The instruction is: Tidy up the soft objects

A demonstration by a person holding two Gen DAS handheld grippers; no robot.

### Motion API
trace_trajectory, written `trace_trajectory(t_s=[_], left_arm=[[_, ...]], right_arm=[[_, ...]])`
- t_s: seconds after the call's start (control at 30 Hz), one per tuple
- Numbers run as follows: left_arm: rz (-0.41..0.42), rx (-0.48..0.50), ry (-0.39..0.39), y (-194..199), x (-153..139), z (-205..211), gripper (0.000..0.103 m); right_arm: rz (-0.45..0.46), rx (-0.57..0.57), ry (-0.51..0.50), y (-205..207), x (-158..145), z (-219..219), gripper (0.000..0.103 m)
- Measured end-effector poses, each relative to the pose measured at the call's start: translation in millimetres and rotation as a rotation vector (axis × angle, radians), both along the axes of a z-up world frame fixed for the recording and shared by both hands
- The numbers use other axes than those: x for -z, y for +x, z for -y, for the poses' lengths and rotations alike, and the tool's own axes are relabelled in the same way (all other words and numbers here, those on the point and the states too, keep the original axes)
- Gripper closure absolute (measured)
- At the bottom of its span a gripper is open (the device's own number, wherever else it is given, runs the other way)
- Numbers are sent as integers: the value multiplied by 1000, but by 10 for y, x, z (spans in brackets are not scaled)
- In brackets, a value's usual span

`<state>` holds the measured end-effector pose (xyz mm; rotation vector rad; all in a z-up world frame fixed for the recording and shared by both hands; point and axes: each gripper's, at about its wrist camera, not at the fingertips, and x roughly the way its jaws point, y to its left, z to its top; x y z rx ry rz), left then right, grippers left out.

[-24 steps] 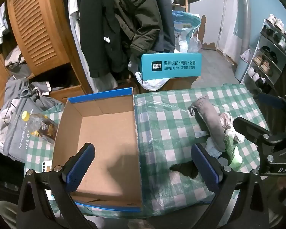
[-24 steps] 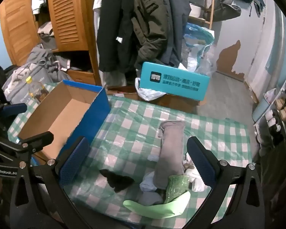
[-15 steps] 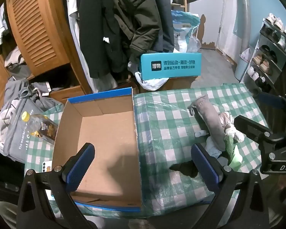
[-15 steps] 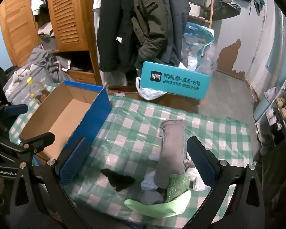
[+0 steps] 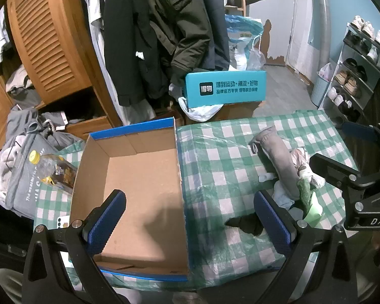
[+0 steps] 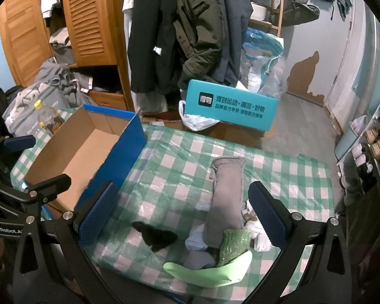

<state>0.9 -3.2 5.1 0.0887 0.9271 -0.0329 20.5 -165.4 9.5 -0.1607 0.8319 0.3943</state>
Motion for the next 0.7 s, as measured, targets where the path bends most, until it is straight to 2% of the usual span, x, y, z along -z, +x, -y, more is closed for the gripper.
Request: trace_trajectory(t_s=[0.7], left_arm=[[-1, -2, 4, -5, 1, 20, 1]], right_arm=[[-3, 1, -5, 0, 8, -7, 2]])
